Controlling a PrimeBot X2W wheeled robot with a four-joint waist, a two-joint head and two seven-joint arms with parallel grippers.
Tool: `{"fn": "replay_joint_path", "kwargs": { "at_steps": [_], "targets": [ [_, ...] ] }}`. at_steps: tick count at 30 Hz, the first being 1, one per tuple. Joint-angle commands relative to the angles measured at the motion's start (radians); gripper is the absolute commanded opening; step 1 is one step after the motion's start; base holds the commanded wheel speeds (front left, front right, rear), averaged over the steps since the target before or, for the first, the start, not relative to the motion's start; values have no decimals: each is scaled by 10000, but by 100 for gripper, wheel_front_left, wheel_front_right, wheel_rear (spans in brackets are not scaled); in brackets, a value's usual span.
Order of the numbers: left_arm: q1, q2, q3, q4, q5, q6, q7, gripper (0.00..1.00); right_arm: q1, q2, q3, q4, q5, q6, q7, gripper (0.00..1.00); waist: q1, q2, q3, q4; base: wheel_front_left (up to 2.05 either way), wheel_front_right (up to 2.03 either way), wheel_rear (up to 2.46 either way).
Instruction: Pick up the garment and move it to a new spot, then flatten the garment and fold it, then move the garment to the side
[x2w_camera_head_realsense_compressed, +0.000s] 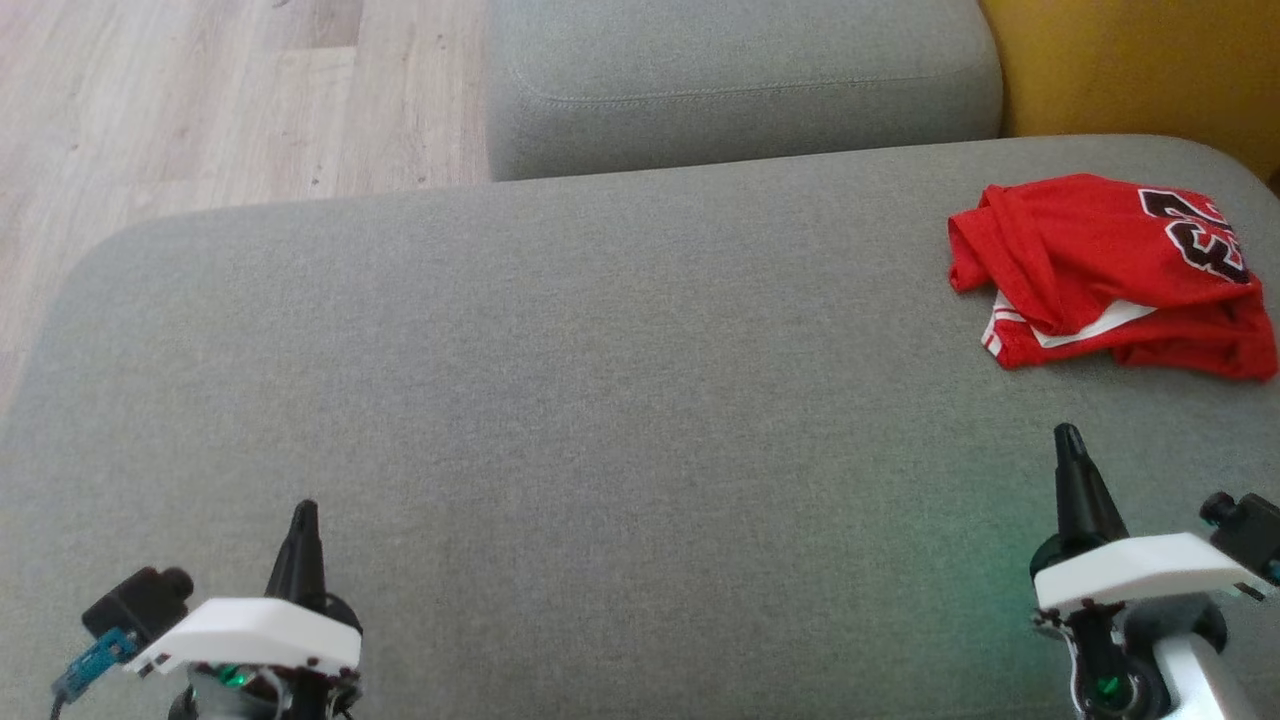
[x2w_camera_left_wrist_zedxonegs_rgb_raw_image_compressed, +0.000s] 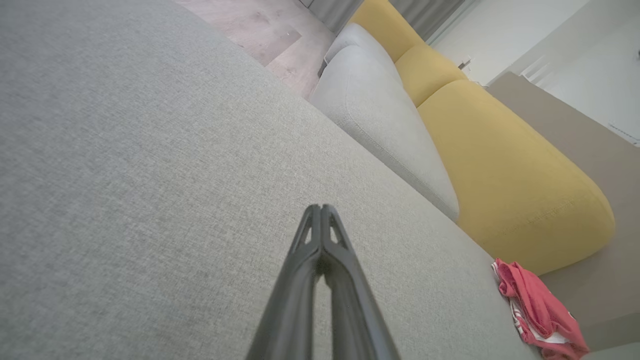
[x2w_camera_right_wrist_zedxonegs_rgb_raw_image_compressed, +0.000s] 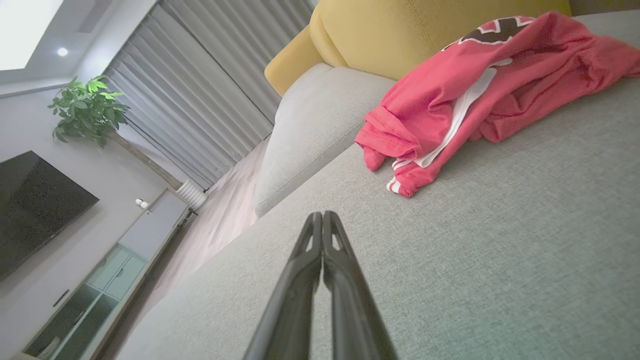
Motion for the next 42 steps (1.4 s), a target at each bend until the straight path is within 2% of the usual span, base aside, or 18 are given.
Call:
{"fn": "replay_joint_path", "kwargs": {
  "at_steps": [1,42],
  "targets": [
    [-655,35,286,-369,-248,-76,66,0,-486,-8,-49,-407,252,-3,36,0,0,0,5,1,0,0,0],
    [-843,35,838,-834,-4902,-417,1244,0,-409,471,-942,-914,4650,-5,1124,0,0,0,218,18,0,0,0]
  ]
}}
